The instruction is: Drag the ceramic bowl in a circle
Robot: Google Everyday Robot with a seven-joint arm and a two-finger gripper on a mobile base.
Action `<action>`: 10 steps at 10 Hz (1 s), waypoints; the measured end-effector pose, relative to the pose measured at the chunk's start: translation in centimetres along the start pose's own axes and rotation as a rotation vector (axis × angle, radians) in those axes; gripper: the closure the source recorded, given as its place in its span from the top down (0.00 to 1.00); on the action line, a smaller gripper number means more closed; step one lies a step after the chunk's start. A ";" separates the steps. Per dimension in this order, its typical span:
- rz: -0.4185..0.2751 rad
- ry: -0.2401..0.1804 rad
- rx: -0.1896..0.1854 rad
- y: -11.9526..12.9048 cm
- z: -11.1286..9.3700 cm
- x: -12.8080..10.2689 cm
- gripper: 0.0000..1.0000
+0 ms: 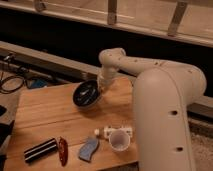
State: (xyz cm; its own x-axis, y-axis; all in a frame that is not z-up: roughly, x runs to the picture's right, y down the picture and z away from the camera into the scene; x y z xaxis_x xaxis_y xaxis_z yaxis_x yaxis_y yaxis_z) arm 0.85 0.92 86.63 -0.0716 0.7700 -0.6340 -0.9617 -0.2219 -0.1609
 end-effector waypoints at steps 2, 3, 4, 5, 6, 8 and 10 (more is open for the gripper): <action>0.082 -0.015 -0.054 -2.5 -0.5 -1.6 0.02; 0.149 -0.022 -0.078 -4.5 -0.7 -1.8 0.02; 0.213 -0.024 -0.091 -6.5 -1.1 -1.6 0.02; 0.248 -0.024 -0.079 -8.0 -1.5 -1.2 0.02; 0.239 -0.021 -0.075 -8.2 -1.6 -0.6 0.02; 0.216 -0.021 -0.068 -8.3 -1.7 -0.3 0.02; 0.189 -0.016 -0.057 -5.8 -1.1 -0.7 0.02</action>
State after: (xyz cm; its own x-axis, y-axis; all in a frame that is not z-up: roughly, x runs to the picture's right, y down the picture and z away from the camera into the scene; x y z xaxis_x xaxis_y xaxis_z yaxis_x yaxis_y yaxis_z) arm 6.76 1.01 87.23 -0.2541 0.7205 -0.6452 -0.9144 -0.3964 -0.0826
